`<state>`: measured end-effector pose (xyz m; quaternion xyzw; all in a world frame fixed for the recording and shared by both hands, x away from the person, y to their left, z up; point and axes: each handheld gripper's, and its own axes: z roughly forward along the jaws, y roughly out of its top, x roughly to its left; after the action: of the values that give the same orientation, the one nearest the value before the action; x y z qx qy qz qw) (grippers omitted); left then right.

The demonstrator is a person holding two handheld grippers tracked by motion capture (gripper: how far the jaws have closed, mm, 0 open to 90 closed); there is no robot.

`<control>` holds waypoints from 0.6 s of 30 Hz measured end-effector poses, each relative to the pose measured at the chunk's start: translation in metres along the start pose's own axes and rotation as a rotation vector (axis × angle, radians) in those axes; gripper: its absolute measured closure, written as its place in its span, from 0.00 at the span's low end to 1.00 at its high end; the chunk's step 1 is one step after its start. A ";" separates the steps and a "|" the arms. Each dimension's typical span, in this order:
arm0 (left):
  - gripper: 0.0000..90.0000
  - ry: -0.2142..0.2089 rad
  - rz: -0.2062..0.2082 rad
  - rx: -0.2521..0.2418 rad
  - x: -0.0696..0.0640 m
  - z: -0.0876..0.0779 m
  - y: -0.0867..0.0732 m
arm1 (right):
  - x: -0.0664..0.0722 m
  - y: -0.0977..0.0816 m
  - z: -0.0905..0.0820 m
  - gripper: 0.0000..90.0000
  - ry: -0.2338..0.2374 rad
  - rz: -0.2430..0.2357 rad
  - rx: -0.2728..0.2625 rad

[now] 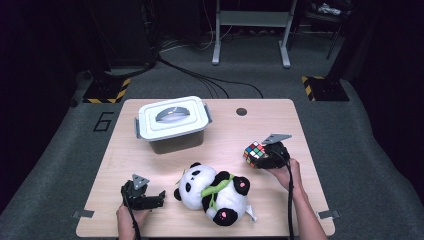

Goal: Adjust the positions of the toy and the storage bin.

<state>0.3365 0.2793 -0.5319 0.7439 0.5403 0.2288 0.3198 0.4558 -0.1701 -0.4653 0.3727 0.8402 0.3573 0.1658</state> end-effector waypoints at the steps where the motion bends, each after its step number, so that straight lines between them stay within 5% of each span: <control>1: 0.00 -0.003 0.004 0.007 0.000 -0.001 0.000 | 0.002 0.003 0.001 0.37 0.004 -0.005 0.002; 18: 0.00 -0.006 0.004 0.005 0.000 0.000 0.000 | 0.028 0.038 0.026 0.37 0.058 -0.082 0.006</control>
<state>0.3366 0.2794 -0.5315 0.7465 0.5383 0.2260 0.3193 0.4704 -0.1194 -0.4564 0.3280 0.8604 0.3582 0.1544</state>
